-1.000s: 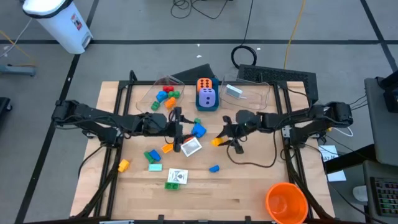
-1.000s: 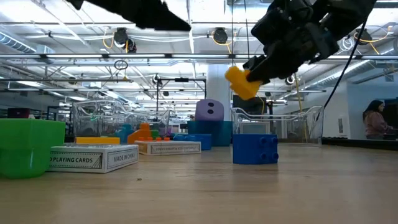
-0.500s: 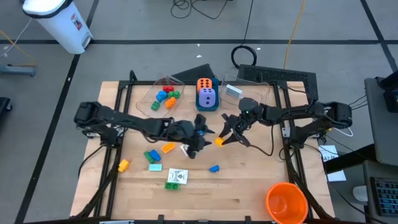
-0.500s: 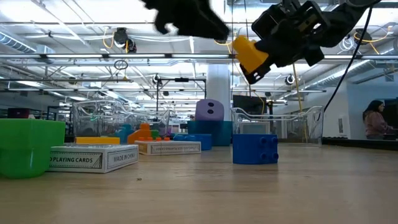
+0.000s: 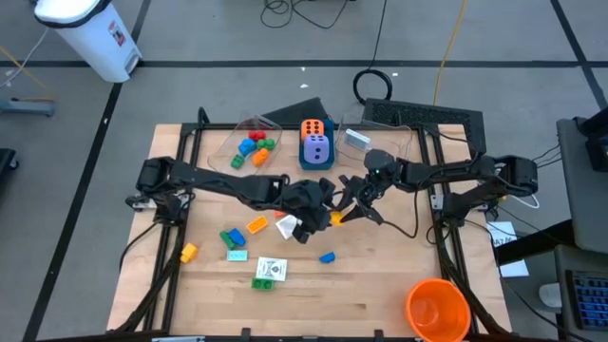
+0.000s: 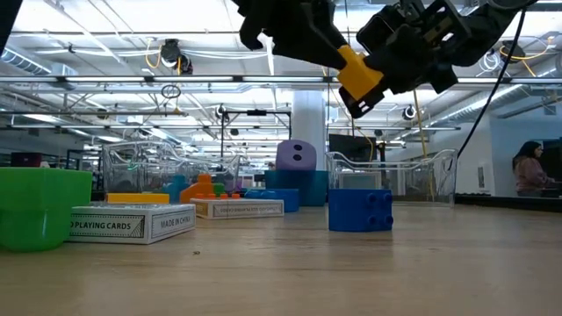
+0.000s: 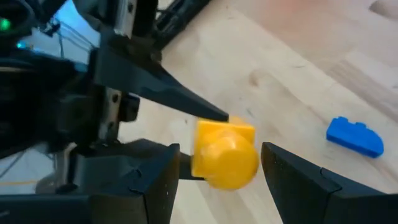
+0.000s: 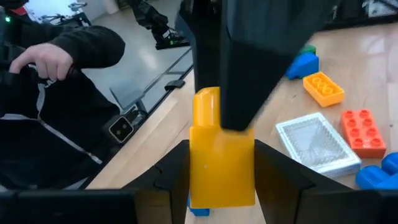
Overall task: Pick & Place Toys
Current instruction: Put the yellow game piece into the left transparent bin
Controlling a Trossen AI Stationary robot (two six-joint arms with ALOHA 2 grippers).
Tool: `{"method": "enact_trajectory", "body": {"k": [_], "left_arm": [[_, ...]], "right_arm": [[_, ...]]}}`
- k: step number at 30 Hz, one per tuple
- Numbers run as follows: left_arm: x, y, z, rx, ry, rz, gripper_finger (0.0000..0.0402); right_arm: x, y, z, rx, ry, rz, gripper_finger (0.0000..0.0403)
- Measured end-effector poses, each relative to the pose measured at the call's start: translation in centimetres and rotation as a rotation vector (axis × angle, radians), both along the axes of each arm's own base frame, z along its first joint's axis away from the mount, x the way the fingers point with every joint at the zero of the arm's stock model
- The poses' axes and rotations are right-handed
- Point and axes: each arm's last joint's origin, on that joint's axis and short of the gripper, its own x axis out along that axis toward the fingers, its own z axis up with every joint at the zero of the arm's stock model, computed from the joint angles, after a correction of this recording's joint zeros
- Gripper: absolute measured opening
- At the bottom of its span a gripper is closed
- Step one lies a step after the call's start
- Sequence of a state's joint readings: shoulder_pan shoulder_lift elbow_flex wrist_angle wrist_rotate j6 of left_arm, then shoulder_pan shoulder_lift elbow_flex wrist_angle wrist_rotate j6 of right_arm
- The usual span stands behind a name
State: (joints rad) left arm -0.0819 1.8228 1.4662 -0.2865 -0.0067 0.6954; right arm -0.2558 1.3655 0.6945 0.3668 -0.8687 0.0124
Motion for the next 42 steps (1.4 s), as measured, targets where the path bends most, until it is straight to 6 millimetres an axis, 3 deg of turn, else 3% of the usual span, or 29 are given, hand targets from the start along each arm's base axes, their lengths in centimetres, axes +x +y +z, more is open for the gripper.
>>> {"method": "enact_trajectory", "body": {"k": [6,14,20,32,37,42], "left_arm": [[0.0,0.1,0.0,-0.035,0.005,-0.015,0.0213],[0.0,0.1,0.1,-0.036,0.002,-0.009,0.0111],[0.0,0.1,0.1,-0.03,0.003,-0.012,0.0111],[-0.3,0.0,0.2,-0.044,0.015,-0.006,0.0112],[-1.7,0.1,1.4,-0.07,0.054,0.019,0.0112],[-4.7,0.4,4.5,-0.124,0.076,0.084,0.0112]], "right_arm": [[0.0,0.0,0.0,-0.002,-0.001,0.001,0.0134],[0.0,0.0,0.0,0.001,-0.005,0.004,0.0135],[0.0,0.0,0.0,-0.004,-0.01,0.003,0.0141],[-0.1,-0.2,0.2,0.065,0.011,0.024,0.0224],[-0.5,-1.1,0.6,0.078,-0.001,0.008,0.0241],[-1.1,-2.3,1.3,0.067,-0.03,-0.04,0.0243]]}}
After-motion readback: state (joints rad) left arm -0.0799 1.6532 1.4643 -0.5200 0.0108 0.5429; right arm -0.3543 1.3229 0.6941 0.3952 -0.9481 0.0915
